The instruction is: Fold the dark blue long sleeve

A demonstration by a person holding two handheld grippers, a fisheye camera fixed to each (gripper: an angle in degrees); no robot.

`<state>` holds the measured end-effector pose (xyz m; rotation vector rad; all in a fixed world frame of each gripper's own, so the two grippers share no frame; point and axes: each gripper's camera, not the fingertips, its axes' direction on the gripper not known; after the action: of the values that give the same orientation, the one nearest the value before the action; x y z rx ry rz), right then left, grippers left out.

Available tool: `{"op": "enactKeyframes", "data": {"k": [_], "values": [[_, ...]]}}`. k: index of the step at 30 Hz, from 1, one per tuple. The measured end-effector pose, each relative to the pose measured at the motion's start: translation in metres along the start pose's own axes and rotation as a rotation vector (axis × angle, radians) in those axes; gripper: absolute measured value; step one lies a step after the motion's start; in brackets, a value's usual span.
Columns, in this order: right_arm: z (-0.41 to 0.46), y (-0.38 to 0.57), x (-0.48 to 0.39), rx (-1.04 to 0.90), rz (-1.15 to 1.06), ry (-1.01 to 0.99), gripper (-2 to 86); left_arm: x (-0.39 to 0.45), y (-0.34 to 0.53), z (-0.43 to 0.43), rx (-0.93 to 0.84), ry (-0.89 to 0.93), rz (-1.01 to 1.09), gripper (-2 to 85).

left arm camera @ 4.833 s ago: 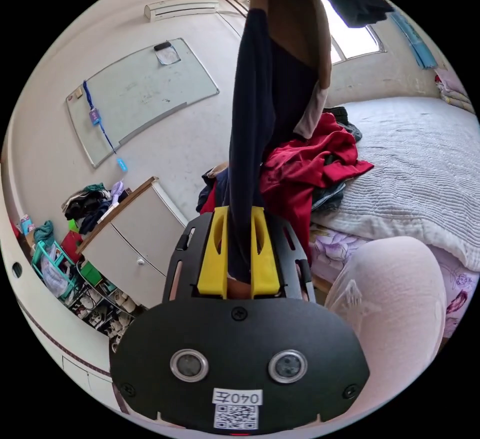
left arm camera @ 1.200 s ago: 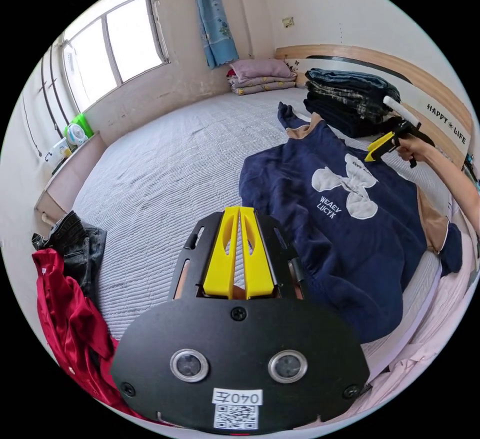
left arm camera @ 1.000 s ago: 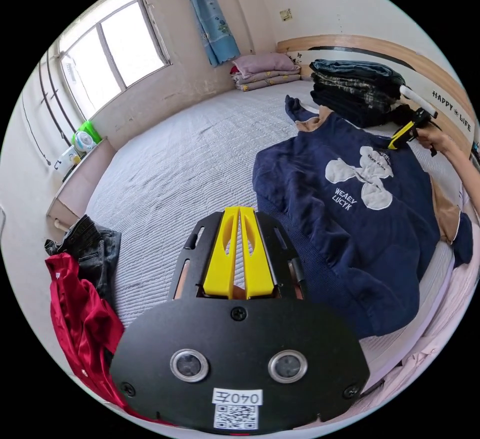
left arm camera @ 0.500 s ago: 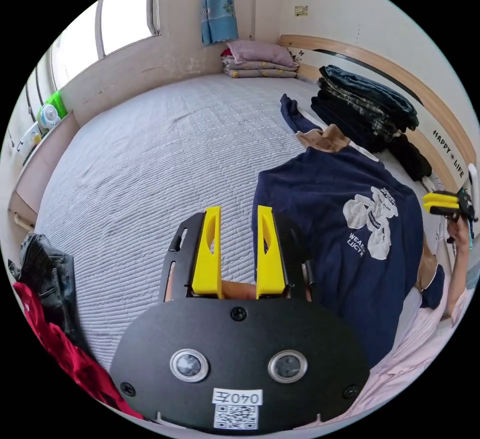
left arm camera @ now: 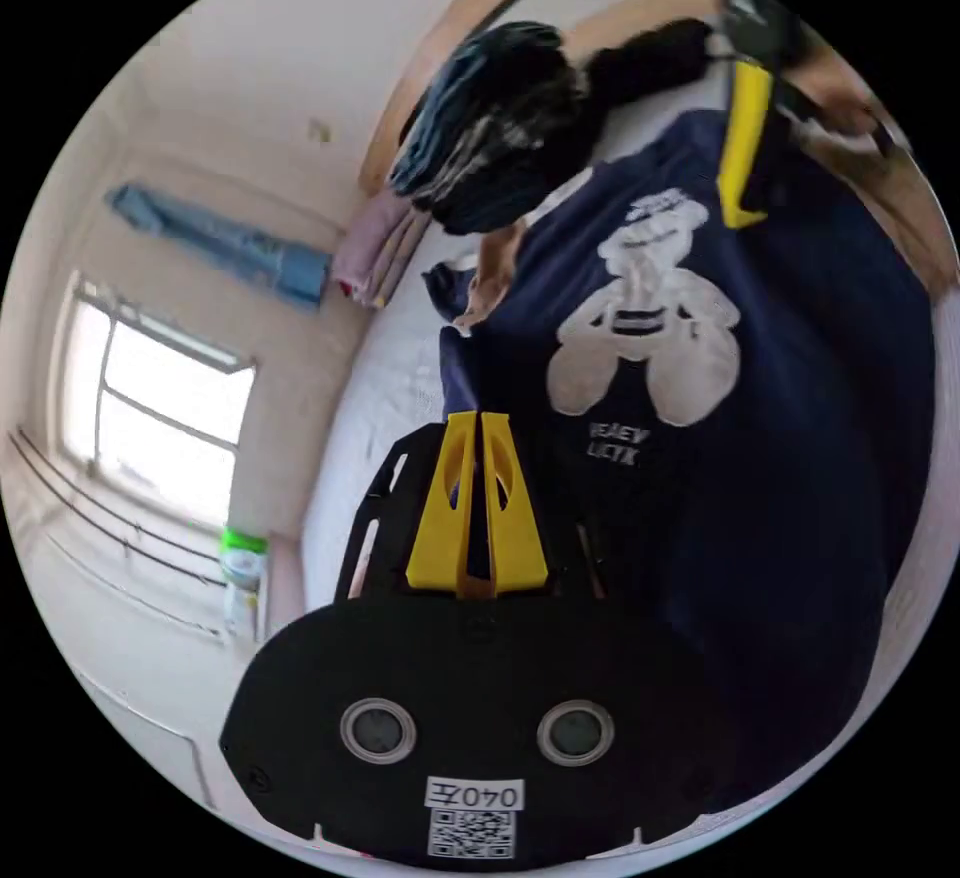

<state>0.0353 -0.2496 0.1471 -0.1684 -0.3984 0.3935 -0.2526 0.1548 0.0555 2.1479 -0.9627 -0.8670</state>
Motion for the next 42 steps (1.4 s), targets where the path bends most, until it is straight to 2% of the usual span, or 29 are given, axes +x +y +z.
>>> {"op": "enactKeyframes", "data": {"k": [2,3,8,10,14,18,20,23,27,30,32,37,39,40,42], "values": [[-0.002,-0.001,0.011,-0.017,0.008,-0.015,-0.2,0.032,0.002,-0.041,0.105,-0.083,0.039,-0.6],[-0.002,-0.001,0.013,-0.022,0.009,-0.015,-0.1,0.030,0.006,-0.059,0.130,-0.067,-0.016,-0.5],[0.000,-0.007,0.023,-0.069,-0.011,-0.030,0.2,-0.052,0.036,-0.057,0.055,-0.042,-0.347,5.2],[0.000,-0.010,0.024,-0.077,-0.018,-0.023,0.2,-0.088,0.044,-0.030,-0.016,0.071,-0.436,7.7],[-0.002,-0.013,0.025,-0.085,-0.029,-0.005,0.2,-0.138,0.051,0.063,-0.168,0.469,-0.558,11.2],[-0.005,-0.014,0.031,-0.086,-0.033,-0.015,0.1,-0.143,0.053,0.145,-0.295,0.825,-0.698,10.2],[-0.006,-0.015,0.035,-0.088,-0.034,-0.026,-0.1,-0.135,0.058,0.173,-0.388,0.928,-0.752,7.1],[-0.003,-0.017,0.040,-0.101,-0.037,-0.030,-0.4,-0.143,0.070,0.166,-0.334,0.855,-0.841,0.5],[0.004,-0.019,0.042,-0.125,-0.042,-0.017,-0.7,-0.187,0.096,0.110,-0.235,0.486,-0.955,-1.2],[0.008,-0.023,0.041,-0.133,-0.042,-0.001,-0.8,-0.217,0.119,0.101,-0.279,0.291,-0.977,-1.4],[0.012,-0.025,0.038,-0.133,-0.046,0.028,-0.9,-0.235,0.136,0.112,-0.333,0.236,-0.992,-1.4],[0.020,-0.029,0.040,-0.133,-0.051,0.034,-1.0,-0.262,0.181,0.178,-0.341,0.290,-1.150,-1.3],[0.023,-0.031,0.045,-0.141,-0.049,0.011,-1.0,-0.237,0.200,0.246,-0.589,0.421,-1.164,-1.0],[0.024,-0.032,0.049,-0.143,-0.047,-0.008,-1.0,-0.231,0.205,0.251,-0.628,0.423,-1.170,-0.7],[0.025,-0.032,0.056,-0.140,-0.037,-0.037,-1.0,-0.219,0.215,0.218,-0.546,0.371,-1.222,-0.6]]}}
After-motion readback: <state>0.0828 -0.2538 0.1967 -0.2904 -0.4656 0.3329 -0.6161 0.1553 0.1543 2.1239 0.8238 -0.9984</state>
